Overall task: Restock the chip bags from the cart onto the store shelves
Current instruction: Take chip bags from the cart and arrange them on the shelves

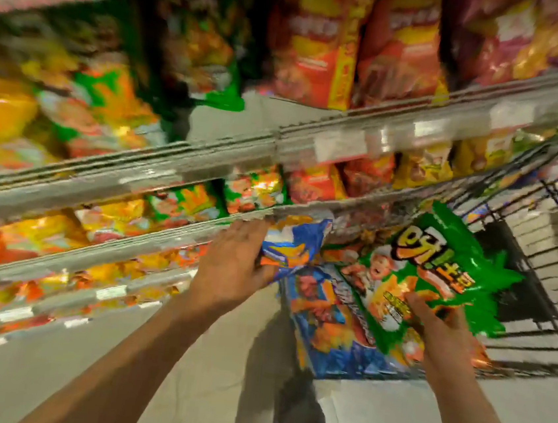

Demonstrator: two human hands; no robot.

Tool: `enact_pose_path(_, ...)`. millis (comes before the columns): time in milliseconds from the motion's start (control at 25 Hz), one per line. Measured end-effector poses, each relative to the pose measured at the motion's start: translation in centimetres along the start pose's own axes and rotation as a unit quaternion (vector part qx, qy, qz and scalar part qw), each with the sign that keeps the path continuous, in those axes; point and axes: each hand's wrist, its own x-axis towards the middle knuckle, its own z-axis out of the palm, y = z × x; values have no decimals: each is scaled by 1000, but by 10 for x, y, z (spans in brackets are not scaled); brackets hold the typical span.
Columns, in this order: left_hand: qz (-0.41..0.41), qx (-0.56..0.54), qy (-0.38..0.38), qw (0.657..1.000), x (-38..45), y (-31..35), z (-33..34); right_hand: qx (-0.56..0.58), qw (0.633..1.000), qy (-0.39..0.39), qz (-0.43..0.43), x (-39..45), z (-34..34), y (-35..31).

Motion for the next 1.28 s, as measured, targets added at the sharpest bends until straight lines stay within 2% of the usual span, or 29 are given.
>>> enact_pose_path(160, 12, -32, 70, 997, -86, -34, -78, -34, 997, -42, -49, -92, 46, 5)
enact_pose_path(320, -12, -39, 115, 992, -155, -70, -144, -55, 992, -100, -45, -160, 91, -3)
enact_pose_path(440, -32, -31, 147, 988, -193, -95, -183, -94, 981, -149, -78, -187, 119, -33)
enact_pose_path(640, -84, -32, 164, 982, -226, -109, -210, -75, 972, -190, -113, -196, 159, -95)
enact_pose_path(960, -43, 3, 157, 987, -181, -90, -216, -88, 953, -242, -158, -140, 205, -145)
enact_pose_path(1120, -64, 2, 145, 987, -129, -73, -210, -115, 936, -300, -140, -82, 224, -175)
enact_pose_path(1280, -102, -35, 135, 985, -78, -68, -212, -48, 930, -349, -109, -26, 250, -206)
